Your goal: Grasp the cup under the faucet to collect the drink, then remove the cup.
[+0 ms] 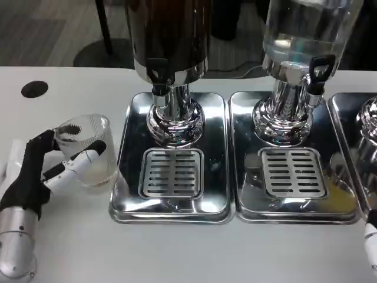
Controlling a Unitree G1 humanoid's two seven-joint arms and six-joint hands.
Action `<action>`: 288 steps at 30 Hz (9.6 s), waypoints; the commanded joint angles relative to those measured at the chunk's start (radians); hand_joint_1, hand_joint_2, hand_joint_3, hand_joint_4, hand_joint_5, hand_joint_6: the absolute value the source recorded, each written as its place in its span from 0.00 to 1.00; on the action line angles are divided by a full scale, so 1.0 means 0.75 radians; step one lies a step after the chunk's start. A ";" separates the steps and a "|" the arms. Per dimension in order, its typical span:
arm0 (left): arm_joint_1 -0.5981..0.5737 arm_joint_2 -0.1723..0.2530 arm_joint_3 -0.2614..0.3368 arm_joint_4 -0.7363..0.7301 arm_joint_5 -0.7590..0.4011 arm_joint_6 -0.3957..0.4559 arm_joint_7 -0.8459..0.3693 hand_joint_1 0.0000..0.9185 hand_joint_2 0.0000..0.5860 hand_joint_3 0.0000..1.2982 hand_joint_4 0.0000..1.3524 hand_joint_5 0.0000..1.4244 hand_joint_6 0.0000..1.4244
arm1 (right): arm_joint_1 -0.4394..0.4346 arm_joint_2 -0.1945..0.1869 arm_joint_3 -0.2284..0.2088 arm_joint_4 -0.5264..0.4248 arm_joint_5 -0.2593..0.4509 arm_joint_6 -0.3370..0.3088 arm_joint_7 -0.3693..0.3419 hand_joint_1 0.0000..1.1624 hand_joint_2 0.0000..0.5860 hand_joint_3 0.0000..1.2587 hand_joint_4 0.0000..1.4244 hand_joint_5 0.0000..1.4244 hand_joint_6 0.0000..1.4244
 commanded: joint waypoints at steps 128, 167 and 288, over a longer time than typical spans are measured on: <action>-0.101 -0.150 -0.226 -0.132 0.239 0.019 0.119 0.42 0.38 0.36 0.40 0.24 0.11 | 0.022 0.029 -0.046 0.059 0.049 -0.091 -0.003 0.36 0.95 0.15 0.04 0.01 0.00; -0.066 -0.155 -0.255 -0.157 0.232 0.007 0.086 0.32 0.32 0.23 0.19 0.20 0.10 | 0.023 0.040 -0.057 0.075 0.067 -0.132 -0.012 0.37 0.96 0.15 0.04 0.02 0.00; 0.142 -0.187 -0.117 -1.044 0.124 0.313 -0.140 0.19 0.11 0.17 0.22 0.16 0.05 | 0.049 0.087 -0.079 0.105 0.079 -0.229 -0.009 0.38 0.96 0.16 0.07 0.05 0.00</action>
